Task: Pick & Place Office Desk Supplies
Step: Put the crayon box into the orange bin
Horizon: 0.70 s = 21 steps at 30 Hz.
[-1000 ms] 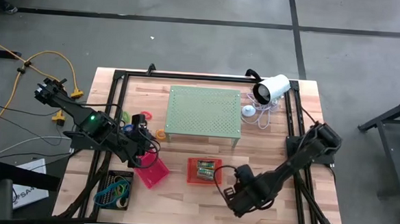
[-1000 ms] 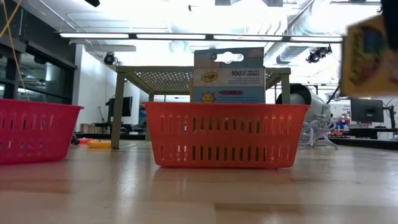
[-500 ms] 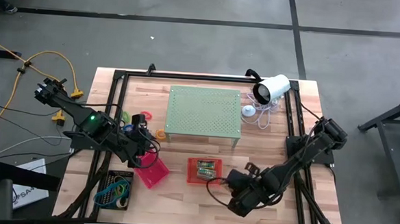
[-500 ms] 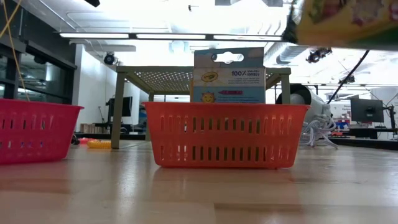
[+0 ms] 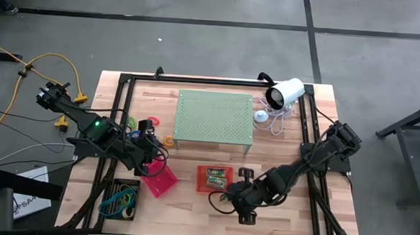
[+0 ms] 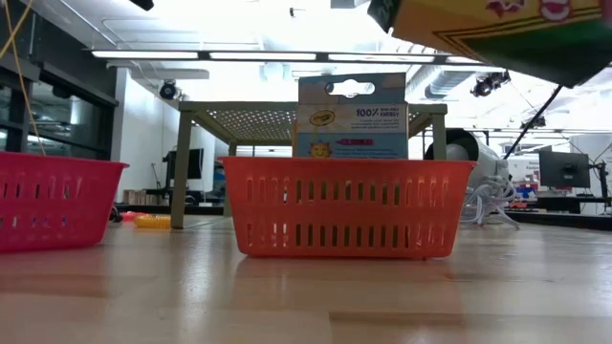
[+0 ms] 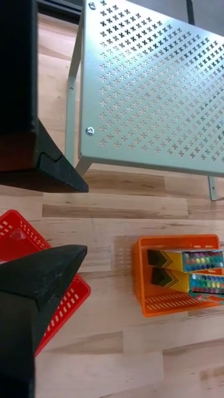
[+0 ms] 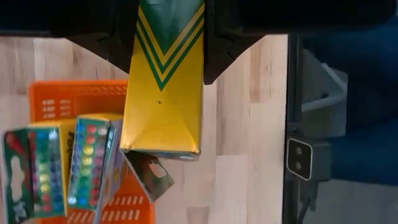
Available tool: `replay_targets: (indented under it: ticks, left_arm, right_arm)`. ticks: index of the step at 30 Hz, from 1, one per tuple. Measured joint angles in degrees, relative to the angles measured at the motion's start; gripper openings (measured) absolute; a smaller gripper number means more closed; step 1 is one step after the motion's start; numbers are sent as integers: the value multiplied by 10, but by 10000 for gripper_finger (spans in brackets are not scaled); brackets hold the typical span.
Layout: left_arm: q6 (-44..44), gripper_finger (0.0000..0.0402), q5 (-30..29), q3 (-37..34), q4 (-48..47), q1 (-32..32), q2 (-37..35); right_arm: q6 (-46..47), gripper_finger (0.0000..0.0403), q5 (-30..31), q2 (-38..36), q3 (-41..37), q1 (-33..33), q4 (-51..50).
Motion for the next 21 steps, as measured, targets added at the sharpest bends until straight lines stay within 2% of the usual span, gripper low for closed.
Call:
replay_targets:
  ticks: [6, 14, 21]
  left_arm:
    - [0, 139, 0, 0, 0, 0, 0]
    - [0, 139, 0, 0, 0, 0, 0]
    - [0, 139, 0, 0, 0, 0, 0]
  right_arm:
    - [-63, 96, 2, 3, 0, -5, 6]
    - [-124, 96, -11, 46, 1, -8, 68]
    - [-166, 96, 56, 54, 1, -17, 124]
